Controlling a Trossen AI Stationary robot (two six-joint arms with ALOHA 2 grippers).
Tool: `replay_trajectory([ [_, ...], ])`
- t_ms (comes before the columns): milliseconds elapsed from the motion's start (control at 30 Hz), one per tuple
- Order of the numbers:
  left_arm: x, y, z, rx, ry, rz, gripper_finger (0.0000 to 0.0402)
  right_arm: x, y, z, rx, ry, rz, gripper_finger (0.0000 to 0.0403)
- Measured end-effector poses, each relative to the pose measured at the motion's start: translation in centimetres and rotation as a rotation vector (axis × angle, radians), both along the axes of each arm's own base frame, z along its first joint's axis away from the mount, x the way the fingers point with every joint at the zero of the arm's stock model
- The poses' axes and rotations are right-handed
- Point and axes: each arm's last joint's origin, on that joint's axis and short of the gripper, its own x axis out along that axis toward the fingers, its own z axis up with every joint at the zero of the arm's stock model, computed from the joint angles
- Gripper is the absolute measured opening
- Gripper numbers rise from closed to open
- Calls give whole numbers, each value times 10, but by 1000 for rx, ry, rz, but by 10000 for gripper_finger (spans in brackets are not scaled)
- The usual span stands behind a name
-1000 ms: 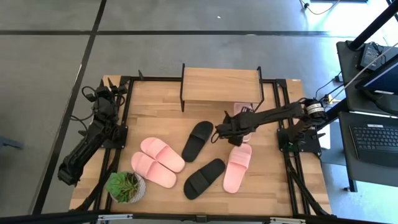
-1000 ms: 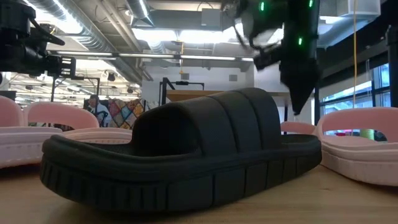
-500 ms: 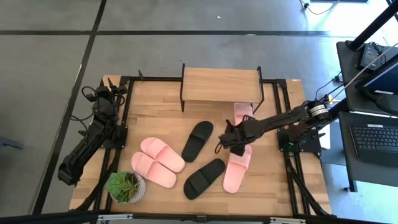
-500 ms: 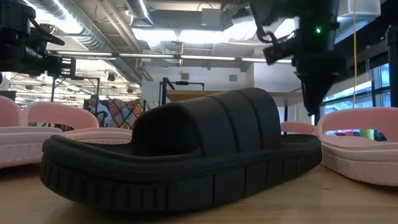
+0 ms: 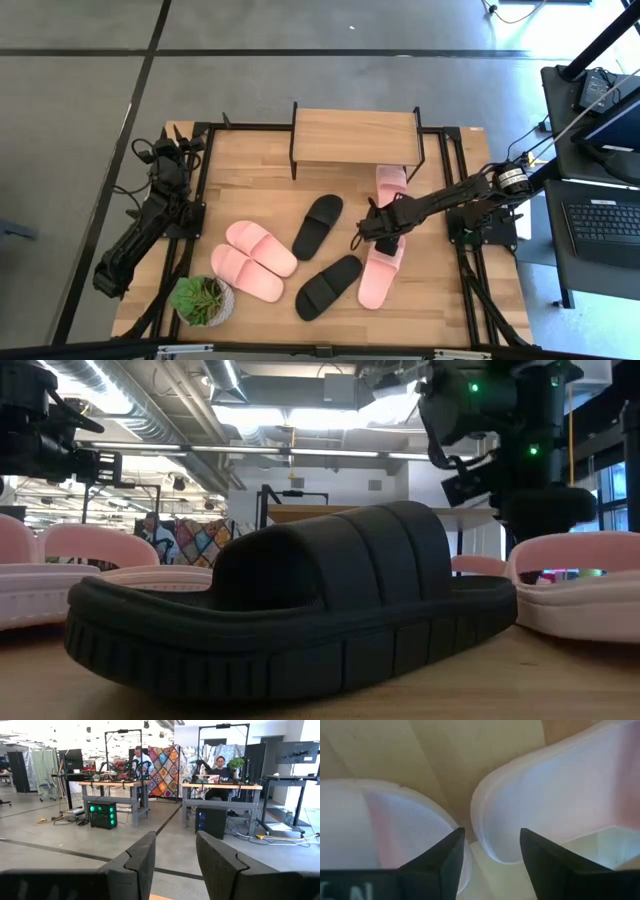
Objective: Pick and place slides into the shelf
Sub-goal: Put the pink slipper under the shelf
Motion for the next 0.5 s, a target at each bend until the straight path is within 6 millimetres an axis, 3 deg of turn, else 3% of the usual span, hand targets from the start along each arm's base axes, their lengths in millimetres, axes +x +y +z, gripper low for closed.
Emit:
replay_trajectory([
  [267,0,0,0,1,-1,0,134,-11,-8,-14,-8,47,-27,154],
  [500,0,0,0,1,-2,-1,134,-12,-13,-14,-12,58,-36,71],
])
